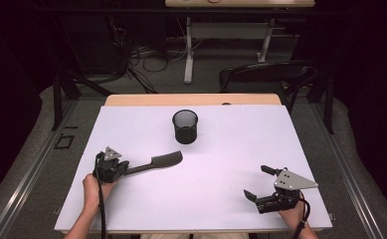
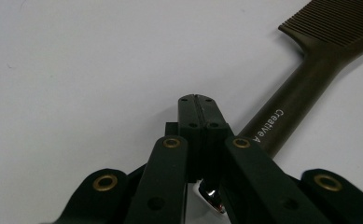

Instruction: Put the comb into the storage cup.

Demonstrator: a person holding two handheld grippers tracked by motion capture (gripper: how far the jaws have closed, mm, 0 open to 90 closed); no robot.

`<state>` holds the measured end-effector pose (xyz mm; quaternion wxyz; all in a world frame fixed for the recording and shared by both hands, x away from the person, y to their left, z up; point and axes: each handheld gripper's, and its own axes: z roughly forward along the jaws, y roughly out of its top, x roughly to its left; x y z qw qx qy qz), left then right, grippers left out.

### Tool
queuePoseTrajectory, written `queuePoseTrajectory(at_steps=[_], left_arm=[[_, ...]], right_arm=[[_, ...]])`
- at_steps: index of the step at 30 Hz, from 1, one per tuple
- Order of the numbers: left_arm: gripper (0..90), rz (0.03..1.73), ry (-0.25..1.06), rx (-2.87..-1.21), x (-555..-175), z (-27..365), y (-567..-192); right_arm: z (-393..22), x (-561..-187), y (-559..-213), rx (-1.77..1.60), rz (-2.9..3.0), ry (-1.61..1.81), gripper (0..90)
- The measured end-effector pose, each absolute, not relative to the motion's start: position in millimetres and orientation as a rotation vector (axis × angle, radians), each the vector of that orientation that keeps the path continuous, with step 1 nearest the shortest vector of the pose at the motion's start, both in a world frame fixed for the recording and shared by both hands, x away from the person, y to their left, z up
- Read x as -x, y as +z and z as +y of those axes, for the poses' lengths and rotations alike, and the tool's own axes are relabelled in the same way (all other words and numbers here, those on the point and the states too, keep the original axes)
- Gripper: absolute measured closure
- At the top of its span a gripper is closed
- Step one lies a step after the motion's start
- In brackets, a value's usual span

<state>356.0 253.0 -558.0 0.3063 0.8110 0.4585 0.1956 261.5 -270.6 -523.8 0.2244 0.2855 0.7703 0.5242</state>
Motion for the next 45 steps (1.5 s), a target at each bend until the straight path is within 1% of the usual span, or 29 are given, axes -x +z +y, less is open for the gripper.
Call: queuePoseTrajectory(at_steps=[39,42,45], left_arm=[[89.9,1.190,0.475,-2.183,-345,245,-555],[87.0,1.190,0.474,-2.181,-345,246,-554],[81.8,1.183,0.480,-2.167,-344,246,-552]], right_arm=[[-270,-262,-524,-0.788,2.129,1.447,1.1],[-270,-261,-524,-0.790,2.131,1.448,1.1],[-270,-261,-524,-0.793,2.133,1.449,1.1]])
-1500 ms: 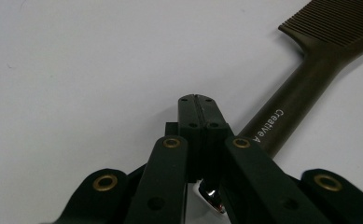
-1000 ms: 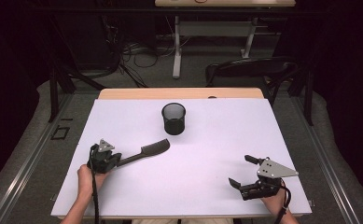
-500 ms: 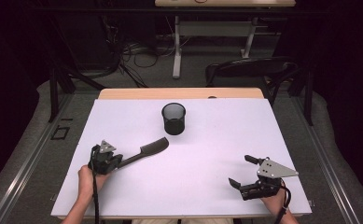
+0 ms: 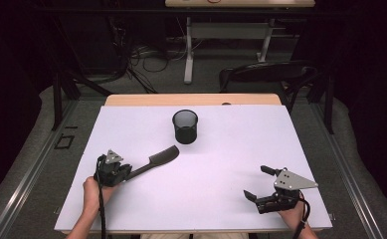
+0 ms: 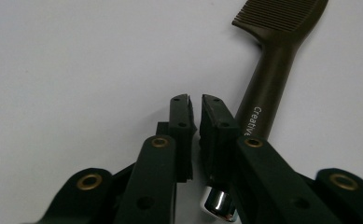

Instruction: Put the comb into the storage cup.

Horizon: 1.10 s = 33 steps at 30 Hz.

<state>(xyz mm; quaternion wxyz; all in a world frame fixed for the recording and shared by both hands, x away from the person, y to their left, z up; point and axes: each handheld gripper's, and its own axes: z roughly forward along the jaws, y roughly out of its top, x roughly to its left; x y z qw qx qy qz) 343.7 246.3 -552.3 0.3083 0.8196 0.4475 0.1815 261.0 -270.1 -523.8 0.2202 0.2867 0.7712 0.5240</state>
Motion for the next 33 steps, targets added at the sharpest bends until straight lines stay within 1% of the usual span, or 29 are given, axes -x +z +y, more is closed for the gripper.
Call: queuePoseTrajectory(at_steps=[3,4,6,13,14,19,26,31,33], left_arm=[[76.0,1.174,0.493,-2.159,-343,247,-550],[72.6,1.173,0.517,-2.137,-342,248,-548],[69.2,1.168,0.535,-2.115,-341,249,-546],[48.7,1.139,0.542,-2.083,-340,252,-539],[43.9,1.118,0.536,-2.089,-340,252,-537],[30.9,1.084,0.531,-2.099,-339,251,-533],[17.3,1.037,0.526,-2.133,-340,250,-526],[14.2,1.019,0.517,-2.149,-340,248,-524],[11.2,1.011,0.520,-2.165,-340,246,-524]], right_arm=[[-270,-261,-524,-0.791,2.133,1.448,1.2],[-270,-261,-524,-0.791,2.133,1.448,1.2],[-270,-261,-524,-0.789,2.134,1.447,1.2],[-270,-262,-524,-0.785,2.133,1.446,1.2],[-270,-262,-524,-0.786,2.134,1.443,1.2],[-271,-262,-524,-0.790,2.135,1.441,1.2],[-271,-262,-524,-0.791,2.134,1.441,1.2],[-271,-262,-525,-0.788,2.139,1.443,1.2],[-271,-262,-525,-0.790,2.139,1.444,1.2]])
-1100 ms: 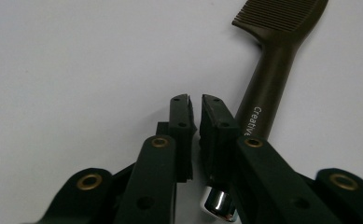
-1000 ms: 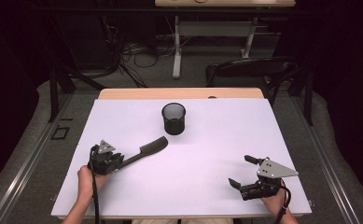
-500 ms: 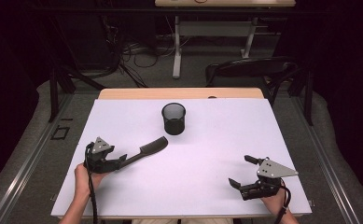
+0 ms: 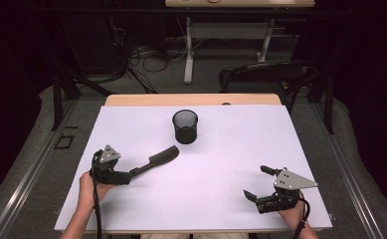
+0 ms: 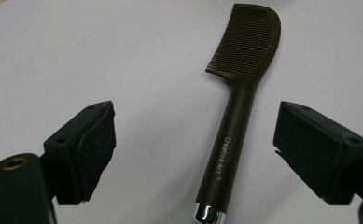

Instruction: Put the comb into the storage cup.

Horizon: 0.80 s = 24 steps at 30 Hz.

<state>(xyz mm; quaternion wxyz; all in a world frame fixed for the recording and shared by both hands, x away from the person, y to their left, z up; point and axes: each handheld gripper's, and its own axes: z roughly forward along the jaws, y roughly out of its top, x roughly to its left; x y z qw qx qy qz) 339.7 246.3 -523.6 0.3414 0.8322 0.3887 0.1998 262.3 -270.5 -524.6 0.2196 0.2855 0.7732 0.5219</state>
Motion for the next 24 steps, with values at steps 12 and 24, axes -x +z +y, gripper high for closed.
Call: queuePoseTrajectory(at_steps=[12,24], left_arm=[[0.4,0.974,0.533,-2.208,-340,239,-519],[0.1,0.924,0.523,-2.256,-340,230,-516]], right_arm=[[-271,-262,-525,-0.788,2.137,1.443,1.3],[-270,-262,-525,-0.792,2.141,1.444,1.3]])
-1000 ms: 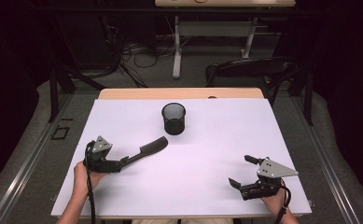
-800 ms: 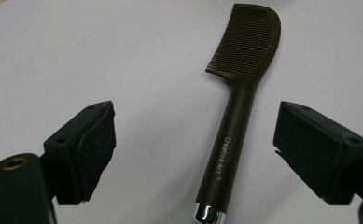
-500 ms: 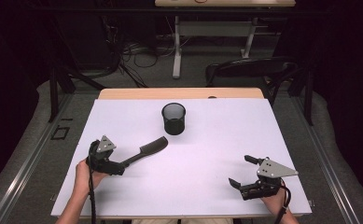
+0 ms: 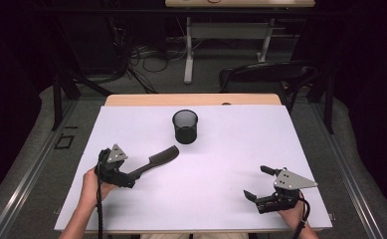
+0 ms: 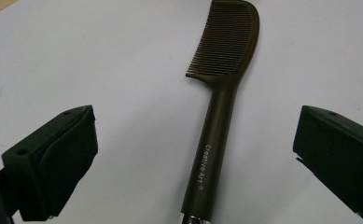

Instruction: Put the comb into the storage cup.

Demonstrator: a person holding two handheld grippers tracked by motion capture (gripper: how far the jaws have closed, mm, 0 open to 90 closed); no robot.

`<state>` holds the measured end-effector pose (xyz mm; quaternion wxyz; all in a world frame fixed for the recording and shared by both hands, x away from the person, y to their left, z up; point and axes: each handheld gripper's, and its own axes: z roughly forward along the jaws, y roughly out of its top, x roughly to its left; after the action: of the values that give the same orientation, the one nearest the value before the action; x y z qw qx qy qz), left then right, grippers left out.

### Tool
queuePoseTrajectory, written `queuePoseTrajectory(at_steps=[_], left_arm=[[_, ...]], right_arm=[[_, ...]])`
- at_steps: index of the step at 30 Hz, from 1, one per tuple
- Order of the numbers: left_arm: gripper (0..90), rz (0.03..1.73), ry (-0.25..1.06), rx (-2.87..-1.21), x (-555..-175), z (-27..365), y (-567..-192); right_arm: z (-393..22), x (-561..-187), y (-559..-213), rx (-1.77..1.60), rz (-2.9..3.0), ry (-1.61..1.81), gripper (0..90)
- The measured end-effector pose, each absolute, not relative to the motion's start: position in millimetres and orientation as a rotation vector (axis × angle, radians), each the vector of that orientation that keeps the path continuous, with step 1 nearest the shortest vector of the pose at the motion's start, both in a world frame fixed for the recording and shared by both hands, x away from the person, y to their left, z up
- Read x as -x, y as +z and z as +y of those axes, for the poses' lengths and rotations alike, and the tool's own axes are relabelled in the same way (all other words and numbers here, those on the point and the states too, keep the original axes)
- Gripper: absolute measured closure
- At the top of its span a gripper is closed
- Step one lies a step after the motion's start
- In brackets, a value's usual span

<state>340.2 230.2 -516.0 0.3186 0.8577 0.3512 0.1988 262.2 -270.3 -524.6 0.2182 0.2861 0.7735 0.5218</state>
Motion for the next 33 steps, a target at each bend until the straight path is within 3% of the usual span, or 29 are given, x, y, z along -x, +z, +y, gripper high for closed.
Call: queuePoseTrajectory(at_steps=[33], left_arm=[[0.9,0.809,0.507,-2.381,-347,216,-509]], right_arm=[[-269,-264,-526,-0.793,2.149,1.451,1.3]])
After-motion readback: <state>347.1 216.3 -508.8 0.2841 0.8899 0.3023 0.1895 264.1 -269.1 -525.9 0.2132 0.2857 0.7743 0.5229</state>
